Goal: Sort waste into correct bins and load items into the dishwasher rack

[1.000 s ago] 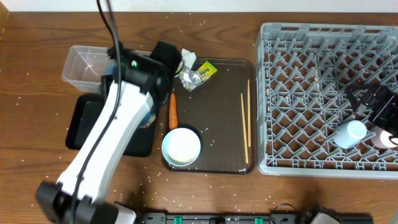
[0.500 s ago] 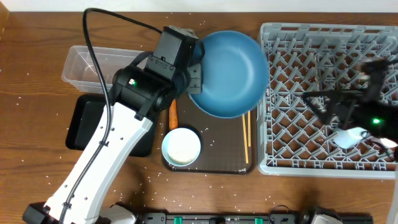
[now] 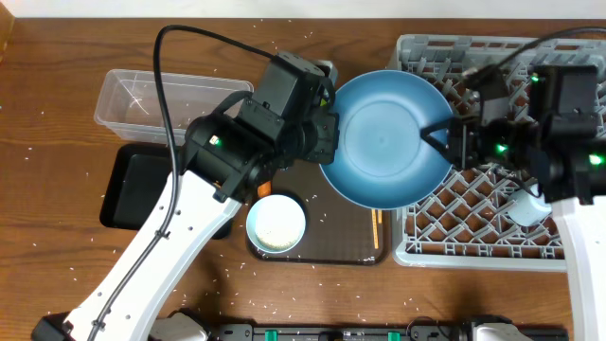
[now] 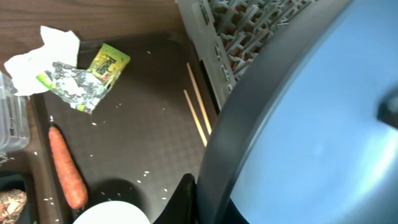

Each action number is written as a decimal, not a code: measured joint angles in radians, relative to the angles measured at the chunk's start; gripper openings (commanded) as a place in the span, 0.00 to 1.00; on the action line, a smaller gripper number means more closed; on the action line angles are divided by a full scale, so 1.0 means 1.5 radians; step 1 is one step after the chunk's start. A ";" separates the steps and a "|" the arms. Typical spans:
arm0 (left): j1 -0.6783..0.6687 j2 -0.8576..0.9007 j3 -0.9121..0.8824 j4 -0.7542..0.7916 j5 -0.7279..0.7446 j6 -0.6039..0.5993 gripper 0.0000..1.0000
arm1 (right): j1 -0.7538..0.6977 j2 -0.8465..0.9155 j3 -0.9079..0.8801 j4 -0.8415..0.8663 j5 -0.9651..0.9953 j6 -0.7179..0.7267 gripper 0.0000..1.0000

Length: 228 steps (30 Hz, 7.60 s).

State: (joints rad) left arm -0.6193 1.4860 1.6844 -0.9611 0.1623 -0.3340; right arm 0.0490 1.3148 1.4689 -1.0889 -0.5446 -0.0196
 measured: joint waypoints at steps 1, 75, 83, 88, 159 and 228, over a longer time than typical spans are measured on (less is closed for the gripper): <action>0.000 -0.001 0.000 -0.001 -0.002 -0.001 0.06 | 0.003 0.004 0.000 0.005 0.005 0.005 0.01; -0.002 -0.166 0.000 -0.076 0.015 0.014 0.98 | -0.050 0.428 -0.006 0.855 1.229 -0.649 0.99; -0.002 -0.166 0.000 -0.078 0.015 0.014 0.98 | 0.017 0.419 -0.006 0.836 1.245 -0.664 0.99; -0.002 -0.166 0.000 -0.093 0.015 0.014 0.98 | 0.075 0.408 -0.006 0.779 1.209 -0.655 0.99; 0.163 0.019 -0.192 -0.076 -0.045 0.087 0.93 | 0.190 0.068 -0.003 0.104 0.155 0.218 0.80; 0.009 0.174 -0.460 0.095 0.091 0.028 0.22 | 0.126 0.057 -0.003 0.023 0.210 0.220 0.84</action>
State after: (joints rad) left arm -0.6060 1.7477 0.9943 -0.8185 0.2989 -0.2913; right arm 0.2379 1.4002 1.4651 -1.0542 -0.2302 0.3111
